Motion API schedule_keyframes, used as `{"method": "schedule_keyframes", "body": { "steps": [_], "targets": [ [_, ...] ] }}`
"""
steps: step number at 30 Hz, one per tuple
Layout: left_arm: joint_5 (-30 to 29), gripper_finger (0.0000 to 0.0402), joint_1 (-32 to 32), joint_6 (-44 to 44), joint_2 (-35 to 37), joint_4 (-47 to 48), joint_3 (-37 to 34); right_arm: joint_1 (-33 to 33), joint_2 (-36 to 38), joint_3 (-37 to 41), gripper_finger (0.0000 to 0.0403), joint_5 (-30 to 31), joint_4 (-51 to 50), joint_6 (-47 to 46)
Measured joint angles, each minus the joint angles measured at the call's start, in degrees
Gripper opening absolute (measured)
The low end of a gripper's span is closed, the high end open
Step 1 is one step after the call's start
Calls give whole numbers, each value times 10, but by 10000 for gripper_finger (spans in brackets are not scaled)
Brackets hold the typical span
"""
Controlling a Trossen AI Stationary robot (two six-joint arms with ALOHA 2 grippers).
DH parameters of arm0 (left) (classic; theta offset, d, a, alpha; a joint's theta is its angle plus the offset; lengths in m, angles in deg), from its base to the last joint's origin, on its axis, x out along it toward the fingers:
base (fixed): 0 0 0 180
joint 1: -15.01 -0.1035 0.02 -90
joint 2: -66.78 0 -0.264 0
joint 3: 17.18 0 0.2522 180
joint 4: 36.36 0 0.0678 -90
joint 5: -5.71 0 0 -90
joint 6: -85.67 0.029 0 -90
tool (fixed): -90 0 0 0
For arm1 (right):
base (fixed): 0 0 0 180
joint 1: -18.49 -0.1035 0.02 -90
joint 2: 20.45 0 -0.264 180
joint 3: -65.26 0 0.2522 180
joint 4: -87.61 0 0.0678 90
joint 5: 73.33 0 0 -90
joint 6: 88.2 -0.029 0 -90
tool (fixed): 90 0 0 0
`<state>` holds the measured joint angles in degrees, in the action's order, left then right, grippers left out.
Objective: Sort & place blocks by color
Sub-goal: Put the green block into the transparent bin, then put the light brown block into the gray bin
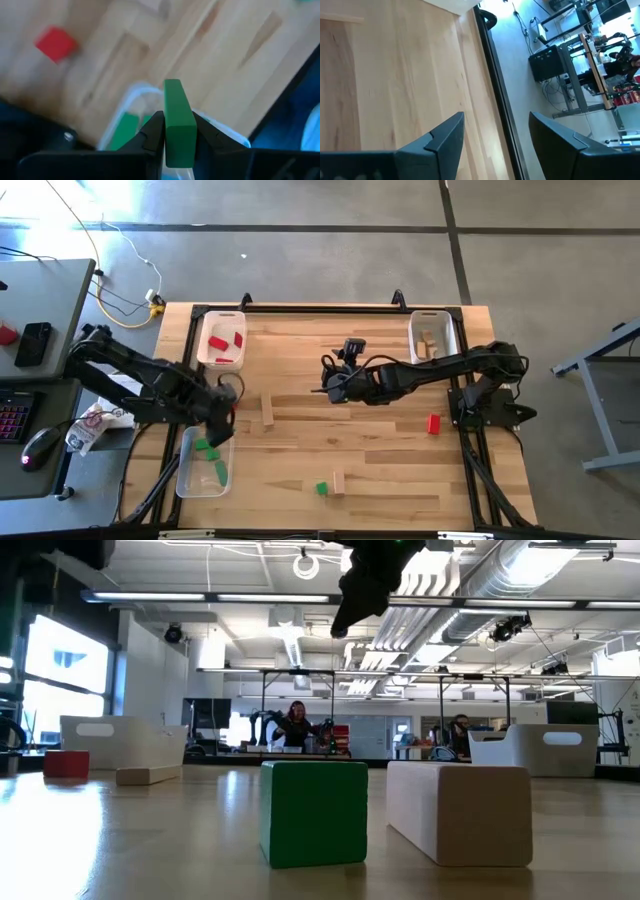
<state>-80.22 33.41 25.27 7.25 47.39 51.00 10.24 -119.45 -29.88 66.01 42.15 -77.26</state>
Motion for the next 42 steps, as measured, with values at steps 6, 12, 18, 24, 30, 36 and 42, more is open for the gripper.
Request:
{"method": "schedule_keyframes", "body": {
  "steps": [6,12,18,24,30,36,42],
  "targets": [
    [26,44,65,-89,-5,-3,-43,1,0,0,209,0,-3,0],
    [43,44,102,-163,-5,-7,-62,1,0,0,209,0,-2,0],
    [36,67,120,-204,-5,-8,-63,1,0,0,209,-3,-2,-1],
    [0,113,136,-204,-5,-8,-63,1,0,0,209,-3,-2,-9],
    [-34,163,143,-204,-5,-8,-63,1,0,0,209,-3,-2,-8],
    [-45,181,143,-176,-5,-9,-63,1,0,0,209,-3,-2,-8],
    [-48,175,143,-140,-5,-9,-45,1,0,0,209,-3,-2,-15]
  ]
}}
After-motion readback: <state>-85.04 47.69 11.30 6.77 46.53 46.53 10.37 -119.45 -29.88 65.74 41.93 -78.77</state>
